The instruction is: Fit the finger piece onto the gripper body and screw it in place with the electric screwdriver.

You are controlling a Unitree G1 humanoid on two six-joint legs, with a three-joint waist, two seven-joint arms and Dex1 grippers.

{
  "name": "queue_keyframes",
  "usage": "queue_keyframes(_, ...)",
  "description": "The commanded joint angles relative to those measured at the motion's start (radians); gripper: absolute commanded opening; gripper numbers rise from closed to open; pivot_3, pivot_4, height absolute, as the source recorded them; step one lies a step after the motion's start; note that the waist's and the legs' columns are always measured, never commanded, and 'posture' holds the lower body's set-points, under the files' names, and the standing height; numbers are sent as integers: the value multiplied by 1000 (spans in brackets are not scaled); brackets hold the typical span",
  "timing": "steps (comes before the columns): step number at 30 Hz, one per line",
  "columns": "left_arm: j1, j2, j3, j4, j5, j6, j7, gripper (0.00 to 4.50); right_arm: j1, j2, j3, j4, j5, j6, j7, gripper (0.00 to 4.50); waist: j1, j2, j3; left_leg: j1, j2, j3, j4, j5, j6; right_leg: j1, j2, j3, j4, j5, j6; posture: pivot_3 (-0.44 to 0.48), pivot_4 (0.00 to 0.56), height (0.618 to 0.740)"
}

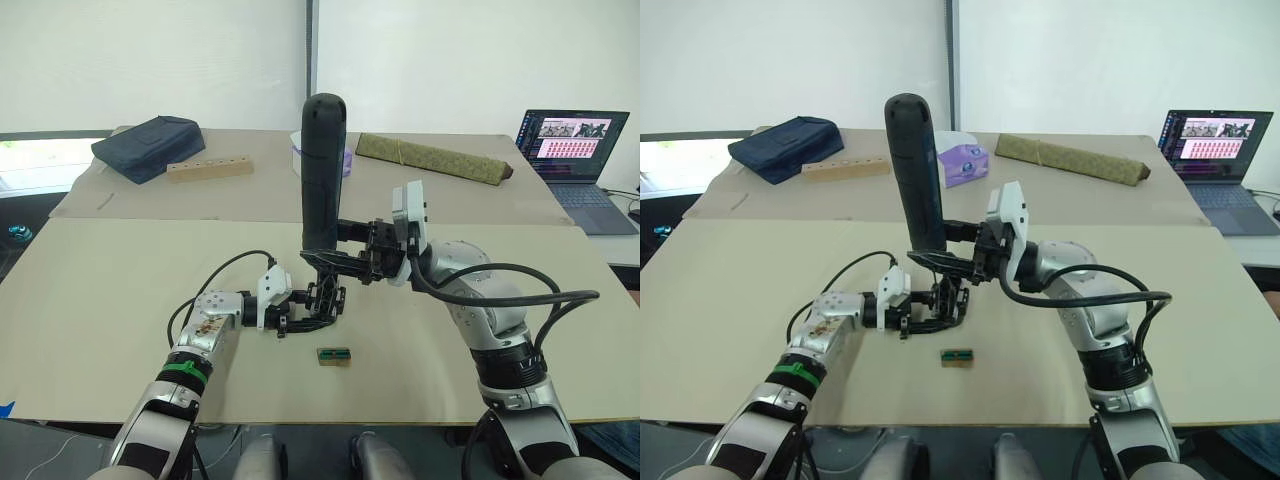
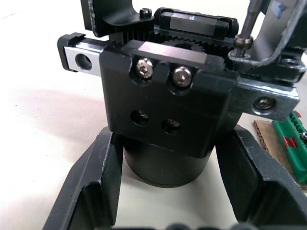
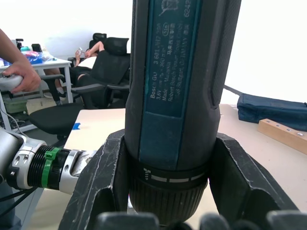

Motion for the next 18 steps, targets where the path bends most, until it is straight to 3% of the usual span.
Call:
queue_keyframes(1, 0, -11, -13, 9, 19, -5, 5, 2301, 11, -2, 3, -23, -18, -35, 0, 1921, 0, 0, 0, 0, 0, 0, 0, 0, 0, 0, 0, 0, 0, 0, 0, 0, 150, 740)
queue_keyframes(18, 4, -15, -16, 2, 31, 5, 6, 2301, 47, -53, 83, 8, -96, 16, -36, 1921, 1, 0, -3, 3, 0, 0, 0, 0, 0, 3, 0, 0, 0, 0, 0, 0, 150, 740)
